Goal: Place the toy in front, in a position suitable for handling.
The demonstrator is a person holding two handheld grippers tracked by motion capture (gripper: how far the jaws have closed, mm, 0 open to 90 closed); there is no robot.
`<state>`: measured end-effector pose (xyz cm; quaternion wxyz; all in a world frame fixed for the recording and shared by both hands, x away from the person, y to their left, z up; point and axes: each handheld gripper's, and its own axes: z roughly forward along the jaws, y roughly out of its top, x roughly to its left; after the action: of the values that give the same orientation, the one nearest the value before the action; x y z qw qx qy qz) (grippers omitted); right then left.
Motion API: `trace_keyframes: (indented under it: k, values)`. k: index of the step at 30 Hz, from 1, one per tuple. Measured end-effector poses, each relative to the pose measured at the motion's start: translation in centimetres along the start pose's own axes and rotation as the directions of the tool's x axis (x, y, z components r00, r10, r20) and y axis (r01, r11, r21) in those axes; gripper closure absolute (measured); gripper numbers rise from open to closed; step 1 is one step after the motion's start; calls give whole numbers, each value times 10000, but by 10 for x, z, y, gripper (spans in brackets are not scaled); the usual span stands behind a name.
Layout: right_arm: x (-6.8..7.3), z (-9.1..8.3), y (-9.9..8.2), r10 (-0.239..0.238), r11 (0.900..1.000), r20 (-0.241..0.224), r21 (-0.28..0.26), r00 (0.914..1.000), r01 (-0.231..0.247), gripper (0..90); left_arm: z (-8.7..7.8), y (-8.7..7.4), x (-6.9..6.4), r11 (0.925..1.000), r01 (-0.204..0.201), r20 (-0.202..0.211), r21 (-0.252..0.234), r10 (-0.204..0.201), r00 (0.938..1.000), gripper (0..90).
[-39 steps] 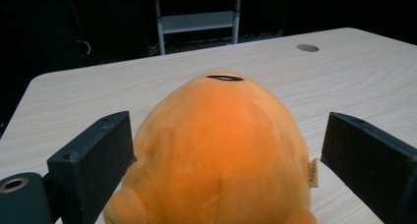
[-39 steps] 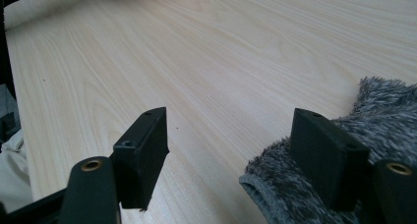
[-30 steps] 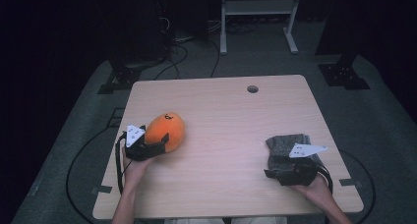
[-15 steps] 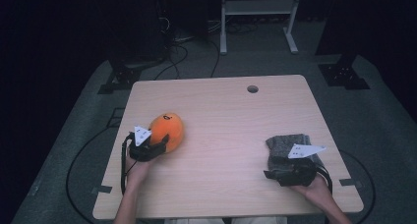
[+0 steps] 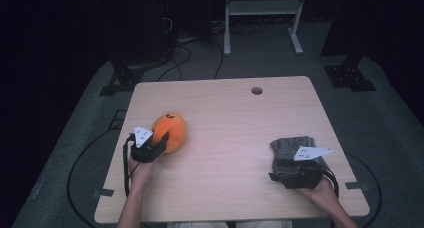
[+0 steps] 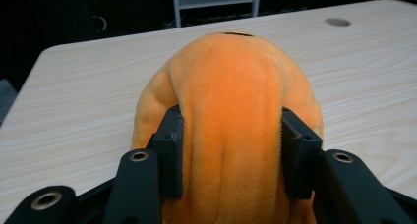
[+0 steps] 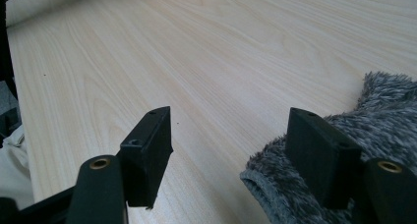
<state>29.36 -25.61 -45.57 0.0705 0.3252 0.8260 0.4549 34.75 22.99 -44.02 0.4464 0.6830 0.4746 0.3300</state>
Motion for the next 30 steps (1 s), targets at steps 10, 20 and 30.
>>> trace_keyframes:
  k: [10, 20, 30]
  values:
    - [0, -2, 0, 6, 10000, 23, -100, 10000, -6, 331, -14, 13, -5, 9953, 447, 672, -864, -389, 9970, 535]
    - [-1, -4, 0, 1, 9997, 87, -224, 10000, 0, 332, -20, 28, -40, 9914, -237, 1937, -1286, 485, 9799, 531]
    - [-3, -7, 0, 56, 9994, 150, -350, 9999, -51, 332, -17, 32, -75, 9892, -658, 3047, -1308, 1033, 9468, 528]
